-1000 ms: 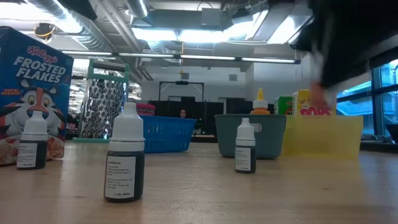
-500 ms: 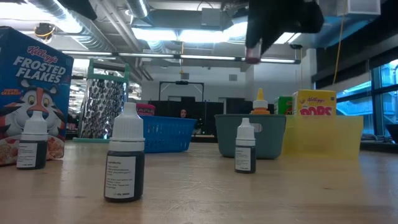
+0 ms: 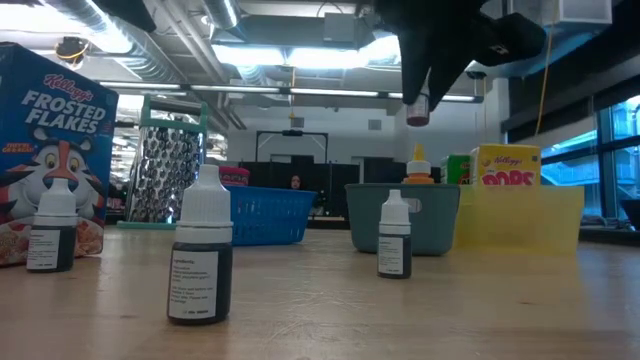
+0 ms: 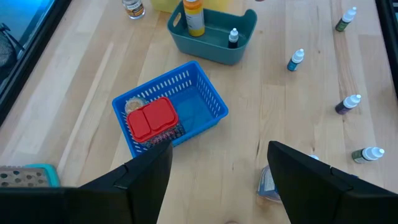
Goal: Pick & Place Kitchen Items
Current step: Put the orange food coloring bottle into the green bin
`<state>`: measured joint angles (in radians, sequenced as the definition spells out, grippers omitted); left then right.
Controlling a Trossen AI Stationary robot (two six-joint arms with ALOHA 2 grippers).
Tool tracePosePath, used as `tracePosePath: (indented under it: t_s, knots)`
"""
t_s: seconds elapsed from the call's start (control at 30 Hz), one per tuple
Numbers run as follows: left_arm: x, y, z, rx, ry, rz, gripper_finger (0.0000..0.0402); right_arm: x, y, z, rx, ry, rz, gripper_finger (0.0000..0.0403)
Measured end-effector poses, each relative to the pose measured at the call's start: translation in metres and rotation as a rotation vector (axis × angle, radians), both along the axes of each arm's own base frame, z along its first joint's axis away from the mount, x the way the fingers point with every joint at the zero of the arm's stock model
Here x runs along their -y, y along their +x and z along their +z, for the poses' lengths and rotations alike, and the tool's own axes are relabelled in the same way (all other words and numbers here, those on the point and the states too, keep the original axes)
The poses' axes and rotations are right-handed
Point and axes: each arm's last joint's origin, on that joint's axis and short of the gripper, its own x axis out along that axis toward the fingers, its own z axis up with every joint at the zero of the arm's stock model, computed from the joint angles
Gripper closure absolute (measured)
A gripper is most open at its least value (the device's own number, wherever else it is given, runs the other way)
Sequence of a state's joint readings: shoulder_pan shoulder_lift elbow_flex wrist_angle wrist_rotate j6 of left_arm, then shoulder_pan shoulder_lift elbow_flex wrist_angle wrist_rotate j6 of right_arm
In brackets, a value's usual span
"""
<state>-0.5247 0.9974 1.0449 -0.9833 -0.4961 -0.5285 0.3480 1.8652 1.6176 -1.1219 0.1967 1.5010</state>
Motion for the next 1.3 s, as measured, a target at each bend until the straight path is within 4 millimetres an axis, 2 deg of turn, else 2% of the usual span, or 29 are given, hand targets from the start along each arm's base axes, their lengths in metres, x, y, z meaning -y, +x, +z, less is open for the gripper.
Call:
tracePosePath:
  t_s: [0.23,0.43,0.57,0.77,1.03,1.3]
  knots:
    - [0.000,0.000,0.000,0.000,0.000,0.000,0.0141,0.012,-0.002,-0.011,-0.052,0.042,-0.145,0.0328]
    - [0.000,0.000,0.000,0.000,0.000,0.000,0.0141,0.011,-0.003,-0.015,-0.048,0.048,-0.223,0.0328]
    - [0.000,0.000,0.000,0.000,0.000,0.000,0.0141,0.011,-0.006,-0.025,-0.064,0.062,-0.283,0.0327]
    - [0.000,0.000,0.000,0.000,0.000,0.000,0.0141,0.014,-0.007,-0.041,-0.058,0.063,-0.293,0.0327]
    - [0.000,0.000,0.000,0.000,0.000,0.000,0.0141,0.024,-0.005,-0.051,-0.034,0.051,-0.323,0.0327]
    - [0.000,0.000,0.000,0.000,0.000,0.000,0.0141,0.019,-0.011,-0.064,-0.039,0.058,-0.380,0.0327]
